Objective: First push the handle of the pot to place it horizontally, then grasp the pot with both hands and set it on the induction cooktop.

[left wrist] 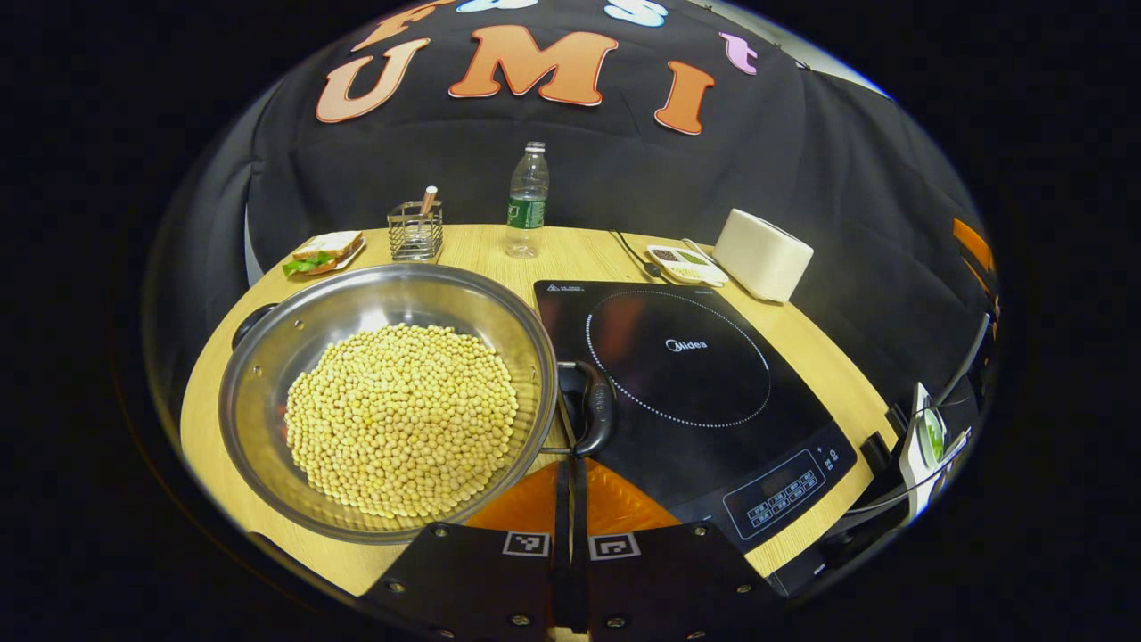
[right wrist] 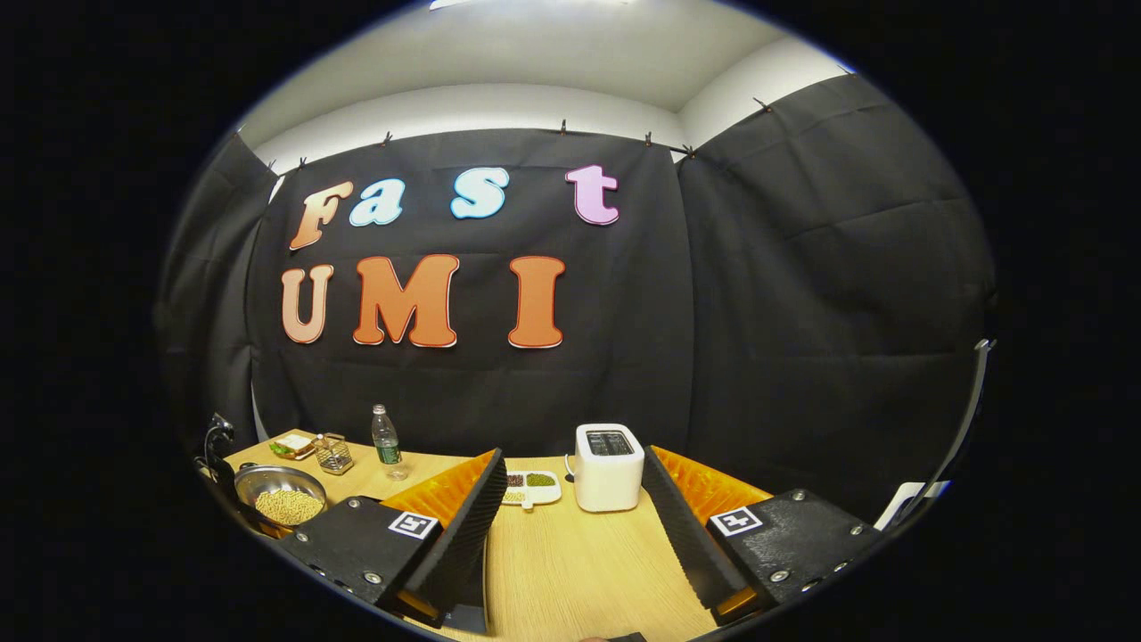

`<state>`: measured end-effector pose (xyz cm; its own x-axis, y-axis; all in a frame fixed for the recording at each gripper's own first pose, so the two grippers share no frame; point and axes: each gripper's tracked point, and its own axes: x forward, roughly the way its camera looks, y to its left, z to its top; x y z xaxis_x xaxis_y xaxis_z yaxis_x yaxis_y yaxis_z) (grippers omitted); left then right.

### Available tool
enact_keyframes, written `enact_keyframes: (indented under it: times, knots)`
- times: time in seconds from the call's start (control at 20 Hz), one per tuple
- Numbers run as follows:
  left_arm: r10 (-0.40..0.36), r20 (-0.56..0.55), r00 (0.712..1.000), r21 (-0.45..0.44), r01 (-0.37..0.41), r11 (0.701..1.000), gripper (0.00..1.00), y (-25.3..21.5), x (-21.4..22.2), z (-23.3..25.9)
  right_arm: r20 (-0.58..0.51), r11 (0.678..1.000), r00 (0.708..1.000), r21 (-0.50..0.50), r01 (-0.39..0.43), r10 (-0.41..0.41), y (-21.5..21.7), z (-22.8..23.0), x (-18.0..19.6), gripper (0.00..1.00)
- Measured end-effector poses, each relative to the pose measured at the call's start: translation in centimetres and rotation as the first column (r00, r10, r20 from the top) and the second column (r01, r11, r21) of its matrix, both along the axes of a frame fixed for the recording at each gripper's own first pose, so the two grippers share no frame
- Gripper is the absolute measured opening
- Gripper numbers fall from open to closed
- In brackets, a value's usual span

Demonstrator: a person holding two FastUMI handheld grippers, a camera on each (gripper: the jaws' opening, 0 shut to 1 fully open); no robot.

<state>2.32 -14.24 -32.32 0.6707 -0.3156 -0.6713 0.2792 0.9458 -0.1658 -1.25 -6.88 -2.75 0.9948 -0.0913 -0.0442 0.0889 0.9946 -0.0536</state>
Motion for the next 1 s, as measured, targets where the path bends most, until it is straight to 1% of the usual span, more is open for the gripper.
enact_keyframes:
  times: [0.25,0.35,0.6,0.8,0.9,1.0]
  knots:
    - [-0.002,0.010,1.000,0.019,0.001,1.000,0.00,-0.2,1.2,0.0,-0.016,1.000,1.000,0.000,0.001,-0.001,0.0,-0.8,0.6,0.95]
    - [0.002,0.009,1.000,0.009,-0.002,1.000,0.01,-0.3,1.6,0.0,-0.022,1.000,1.000,0.001,0.003,-0.003,0.1,-1.0,0.8,0.95]
    - [-0.007,0.012,1.000,0.003,0.006,1.000,0.00,-0.8,2.4,-0.2,-0.035,1.000,0.999,-0.007,0.008,-0.008,0.4,-1.4,1.1,0.95]
    - [-0.010,0.006,1.000,-0.023,0.010,1.000,0.01,-1.2,3.1,-0.2,-0.044,1.000,0.999,-0.012,0.008,-0.009,1.3,-1.6,1.3,0.95]
    - [-0.019,0.007,1.000,-0.023,0.019,1.000,0.00,-1.3,3.3,-0.2,-0.052,1.000,0.999,-0.009,0.006,-0.007,2.0,-1.8,1.3,0.95]
    - [-0.043,0.003,0.999,-0.013,0.044,0.999,0.01,-1.4,3.3,-0.1,-0.061,1.000,0.998,-0.004,0.002,-0.002,3.0,-2.0,1.5,0.95]
